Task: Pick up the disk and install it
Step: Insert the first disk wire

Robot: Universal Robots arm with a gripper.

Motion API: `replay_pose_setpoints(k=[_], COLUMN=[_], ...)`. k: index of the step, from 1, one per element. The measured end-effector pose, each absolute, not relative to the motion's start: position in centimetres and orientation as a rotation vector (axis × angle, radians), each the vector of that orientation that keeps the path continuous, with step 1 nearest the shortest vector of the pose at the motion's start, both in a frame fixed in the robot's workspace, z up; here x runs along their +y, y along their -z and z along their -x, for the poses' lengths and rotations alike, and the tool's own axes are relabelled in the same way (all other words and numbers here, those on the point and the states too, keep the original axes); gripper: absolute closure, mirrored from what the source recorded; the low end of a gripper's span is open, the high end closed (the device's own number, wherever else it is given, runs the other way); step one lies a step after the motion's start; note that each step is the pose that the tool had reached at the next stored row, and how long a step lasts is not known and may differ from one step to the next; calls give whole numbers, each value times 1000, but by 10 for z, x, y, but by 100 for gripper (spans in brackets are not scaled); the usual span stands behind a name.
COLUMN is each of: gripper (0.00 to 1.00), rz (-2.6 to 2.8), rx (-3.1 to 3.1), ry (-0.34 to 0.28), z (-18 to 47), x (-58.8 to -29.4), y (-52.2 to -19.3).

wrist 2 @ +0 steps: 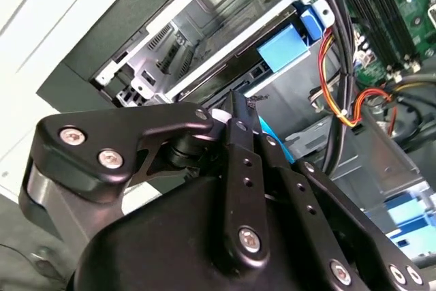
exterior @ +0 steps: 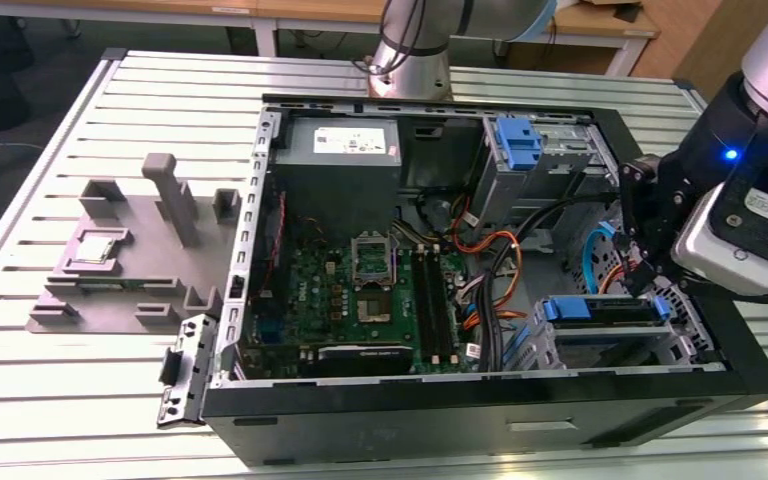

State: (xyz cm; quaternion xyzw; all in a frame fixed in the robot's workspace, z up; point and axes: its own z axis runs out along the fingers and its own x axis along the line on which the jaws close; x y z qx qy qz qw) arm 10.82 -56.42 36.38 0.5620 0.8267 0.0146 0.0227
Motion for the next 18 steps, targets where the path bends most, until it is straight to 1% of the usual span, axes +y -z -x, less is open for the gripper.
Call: replay_pose_setpoints(k=[18], gripper=[90], rz=[-1711], rx=[2577], ry=[-49], z=[-123], x=[-556], y=[-363])
